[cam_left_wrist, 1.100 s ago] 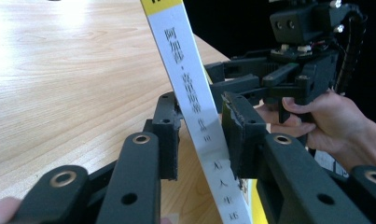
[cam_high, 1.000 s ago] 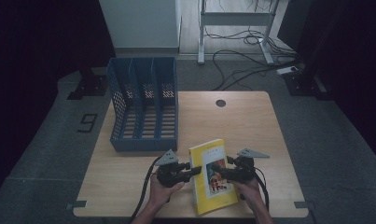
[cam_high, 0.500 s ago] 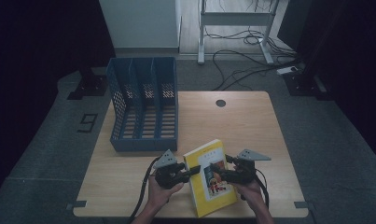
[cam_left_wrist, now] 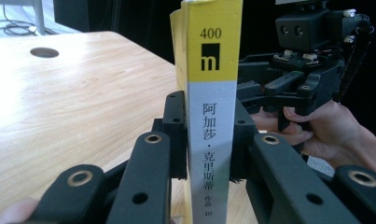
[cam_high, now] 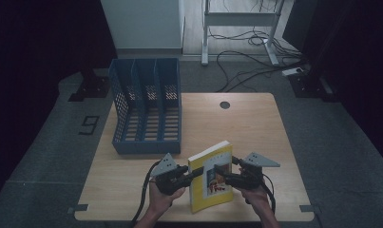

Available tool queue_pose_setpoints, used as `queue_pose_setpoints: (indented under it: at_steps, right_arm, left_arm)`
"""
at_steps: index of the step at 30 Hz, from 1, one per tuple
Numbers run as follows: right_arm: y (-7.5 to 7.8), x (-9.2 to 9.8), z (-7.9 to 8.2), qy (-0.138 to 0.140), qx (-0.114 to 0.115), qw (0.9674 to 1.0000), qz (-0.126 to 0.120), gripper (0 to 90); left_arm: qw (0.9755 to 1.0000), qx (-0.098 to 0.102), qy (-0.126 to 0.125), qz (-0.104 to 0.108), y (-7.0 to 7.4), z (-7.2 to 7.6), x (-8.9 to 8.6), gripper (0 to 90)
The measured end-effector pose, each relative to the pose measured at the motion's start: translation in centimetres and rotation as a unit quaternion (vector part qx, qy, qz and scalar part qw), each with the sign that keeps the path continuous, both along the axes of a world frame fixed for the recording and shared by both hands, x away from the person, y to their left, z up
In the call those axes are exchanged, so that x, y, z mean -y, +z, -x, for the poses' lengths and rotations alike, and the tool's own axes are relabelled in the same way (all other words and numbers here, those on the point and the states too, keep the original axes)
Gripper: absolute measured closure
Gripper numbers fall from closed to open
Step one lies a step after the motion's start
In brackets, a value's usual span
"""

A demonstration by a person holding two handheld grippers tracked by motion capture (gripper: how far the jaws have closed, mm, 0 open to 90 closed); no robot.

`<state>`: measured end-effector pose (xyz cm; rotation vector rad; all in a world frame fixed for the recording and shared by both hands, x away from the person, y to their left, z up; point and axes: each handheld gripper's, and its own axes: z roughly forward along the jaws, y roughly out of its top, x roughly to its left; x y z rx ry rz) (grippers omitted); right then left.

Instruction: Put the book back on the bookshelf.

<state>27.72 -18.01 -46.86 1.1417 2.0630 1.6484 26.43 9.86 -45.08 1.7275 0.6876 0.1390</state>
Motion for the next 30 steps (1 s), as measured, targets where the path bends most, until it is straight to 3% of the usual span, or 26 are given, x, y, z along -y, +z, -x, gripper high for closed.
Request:
queue_pose_setpoints:
  at_steps: [10,16,19,24,30]
  right_arm:
    - [-0.27,-0.30,-0.04,-0.007,0.008,0.9999,0.002,31.4]
    - [-0.52,-0.50,-0.12,0.001,0.003,1.0000,-0.002,32.9]
    - [-0.39,-0.72,0.07,0.012,0.008,0.9999,-0.001,33.8]
    - [-0.39,-1.02,0.13,0.031,0.011,0.9995,-0.003,34.7]
    - [-0.44,-0.73,0.00,0.029,0.005,0.9995,-0.010,32.3]
  left_arm:
    - [1.0000,-0.008,-0.003,-0.001,-0.21,-0.55,-0.25,73.3]
    - [0.9998,-0.017,-0.006,-0.002,-0.23,-0.63,-0.16,65.2]
    - [0.9999,-0.011,-0.007,-0.004,-0.21,-0.52,0.03,62.7]
    - [0.9998,0.008,0.010,-0.017,-0.08,-0.06,0.17,71.3]
    - [0.9999,0.005,0.010,-0.011,-0.08,0.00,0.18,73.8]
